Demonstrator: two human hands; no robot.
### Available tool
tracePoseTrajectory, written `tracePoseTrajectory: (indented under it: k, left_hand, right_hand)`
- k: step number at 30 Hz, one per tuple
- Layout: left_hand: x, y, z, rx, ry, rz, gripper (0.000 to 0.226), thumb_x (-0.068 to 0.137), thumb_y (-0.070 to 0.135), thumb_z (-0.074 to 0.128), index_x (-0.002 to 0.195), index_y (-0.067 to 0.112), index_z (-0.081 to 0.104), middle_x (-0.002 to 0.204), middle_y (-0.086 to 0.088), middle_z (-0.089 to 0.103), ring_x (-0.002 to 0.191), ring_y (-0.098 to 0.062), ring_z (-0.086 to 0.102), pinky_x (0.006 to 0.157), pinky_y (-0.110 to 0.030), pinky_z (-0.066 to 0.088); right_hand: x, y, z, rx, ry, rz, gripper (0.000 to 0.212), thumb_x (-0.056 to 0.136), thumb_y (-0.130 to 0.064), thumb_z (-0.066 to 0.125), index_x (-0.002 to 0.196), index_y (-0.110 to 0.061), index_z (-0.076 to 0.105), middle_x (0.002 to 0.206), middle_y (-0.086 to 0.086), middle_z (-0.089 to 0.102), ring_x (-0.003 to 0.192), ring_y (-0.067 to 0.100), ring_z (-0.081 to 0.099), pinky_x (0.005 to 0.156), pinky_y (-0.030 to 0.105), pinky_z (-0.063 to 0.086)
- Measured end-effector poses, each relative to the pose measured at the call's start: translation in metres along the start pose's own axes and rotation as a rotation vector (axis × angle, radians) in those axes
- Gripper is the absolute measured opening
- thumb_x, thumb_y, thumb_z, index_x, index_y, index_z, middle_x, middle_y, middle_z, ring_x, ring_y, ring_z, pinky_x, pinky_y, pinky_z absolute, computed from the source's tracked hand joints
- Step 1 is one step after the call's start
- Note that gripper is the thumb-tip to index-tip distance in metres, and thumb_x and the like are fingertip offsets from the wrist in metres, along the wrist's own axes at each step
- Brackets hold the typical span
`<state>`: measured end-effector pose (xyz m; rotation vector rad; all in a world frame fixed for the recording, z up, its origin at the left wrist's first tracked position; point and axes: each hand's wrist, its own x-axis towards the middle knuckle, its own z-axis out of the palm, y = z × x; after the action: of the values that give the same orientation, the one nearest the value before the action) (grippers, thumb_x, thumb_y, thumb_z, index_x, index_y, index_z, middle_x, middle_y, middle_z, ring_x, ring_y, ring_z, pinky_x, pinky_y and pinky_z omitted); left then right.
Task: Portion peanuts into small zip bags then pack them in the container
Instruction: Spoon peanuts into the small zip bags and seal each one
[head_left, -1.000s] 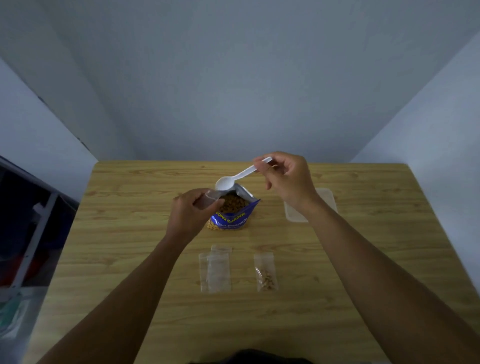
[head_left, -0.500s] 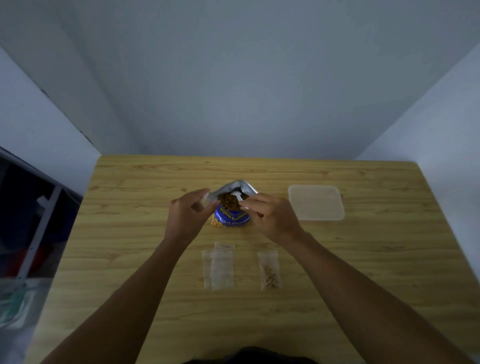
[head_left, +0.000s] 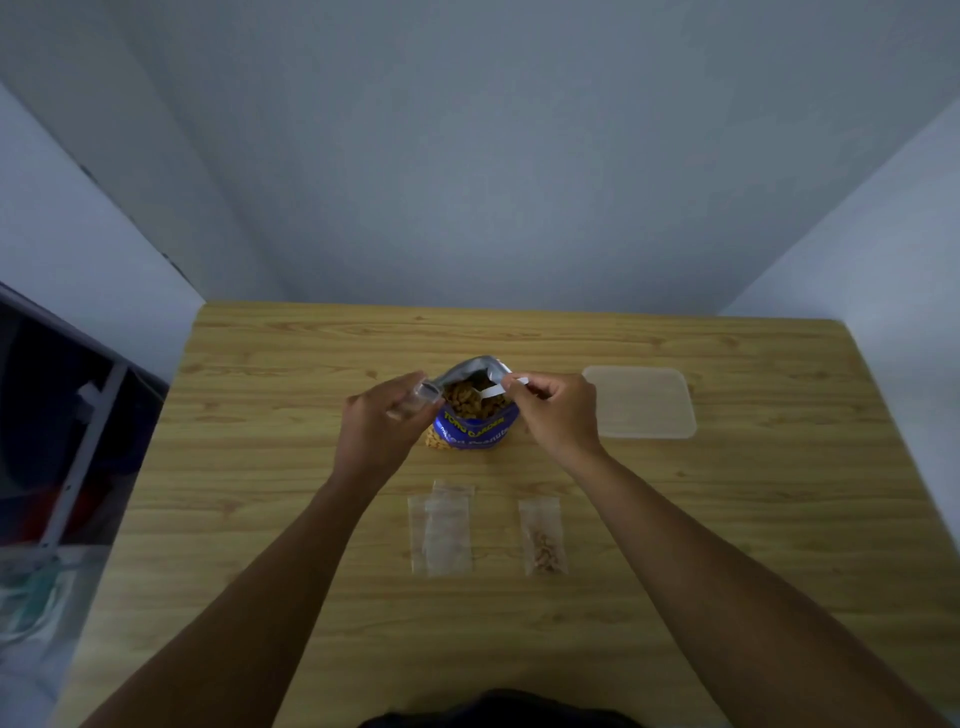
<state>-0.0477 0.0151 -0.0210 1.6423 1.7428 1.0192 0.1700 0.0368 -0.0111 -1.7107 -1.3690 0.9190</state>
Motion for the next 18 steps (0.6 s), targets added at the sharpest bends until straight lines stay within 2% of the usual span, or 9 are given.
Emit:
tracePoseTrajectory:
  k: [1, 3, 6, 10, 15, 18]
  left_hand:
    - [0.0, -0.001, 0.0, -0.008, 0.0, -0.006, 0.048, 0.076, 0.03, 0.083, 0.119, 0.012, 0.072, 0.111, -0.001, 0.075, 0.094, -0.002, 0.069, 0.08, -0.005, 0.047]
    - [-0.001, -0.001, 0.0, -0.026, 0.004, -0.021, 0.048, 0.076, 0.031, 0.083, 0.119, 0.012, 0.072, 0.112, -0.001, 0.075, 0.095, -0.002, 0.069, 0.079, -0.001, 0.045]
    - [-0.002, 0.0, 0.0, -0.041, 0.001, -0.024, 0.048, 0.077, 0.031, 0.083, 0.119, 0.012, 0.071, 0.114, 0.0, 0.074, 0.098, -0.003, 0.069, 0.081, -0.002, 0.045]
    - [-0.002, 0.002, 0.0, -0.047, 0.0, -0.037, 0.047, 0.078, 0.029, 0.083, 0.12, 0.012, 0.071, 0.113, 0.0, 0.074, 0.099, -0.004, 0.069, 0.082, -0.002, 0.045]
    - [-0.002, 0.003, -0.001, -0.028, 0.003, -0.006, 0.045, 0.077, 0.028, 0.083, 0.118, 0.012, 0.072, 0.108, 0.002, 0.075, 0.093, -0.002, 0.068, 0.078, 0.002, 0.041]
    - [-0.002, 0.004, -0.004, -0.021, -0.007, 0.021, 0.043, 0.077, 0.028, 0.083, 0.115, 0.011, 0.072, 0.102, 0.011, 0.071, 0.089, -0.003, 0.068, 0.077, -0.003, 0.045]
  right_hand:
    - [0.001, 0.001, 0.001, 0.006, -0.009, 0.03, 0.013, 0.086, -0.032, 0.076, 0.074, -0.033, 0.08, 0.056, 0.003, 0.069, 0.049, 0.011, 0.056, 0.054, 0.041, 0.052]
    - [0.002, 0.0, -0.002, 0.013, -0.001, 0.062, 0.015, 0.086, -0.031, 0.077, 0.072, -0.03, 0.08, 0.055, -0.006, 0.069, 0.051, 0.014, 0.062, 0.057, 0.047, 0.057]
    - [0.003, -0.002, -0.008, 0.03, 0.011, 0.074, 0.016, 0.088, -0.03, 0.075, 0.075, -0.022, 0.08, 0.046, -0.01, 0.062, 0.047, 0.012, 0.062, 0.057, 0.038, 0.059]
    - [-0.001, -0.002, -0.006, 0.074, -0.014, 0.144, 0.022, 0.088, -0.029, 0.076, 0.072, -0.015, 0.078, 0.043, 0.0, 0.058, 0.039, 0.009, 0.052, 0.051, 0.026, 0.047]
    - [0.001, -0.004, -0.005, 0.197, 0.024, 0.248, 0.018, 0.088, -0.022, 0.076, 0.072, -0.016, 0.079, 0.052, 0.011, 0.064, 0.038, 0.013, 0.05, 0.051, 0.026, 0.045]
    - [0.003, -0.003, -0.011, 0.246, 0.055, 0.286, 0.017, 0.089, -0.02, 0.074, 0.074, -0.013, 0.078, 0.066, 0.018, 0.07, 0.039, 0.014, 0.049, 0.048, 0.024, 0.044]
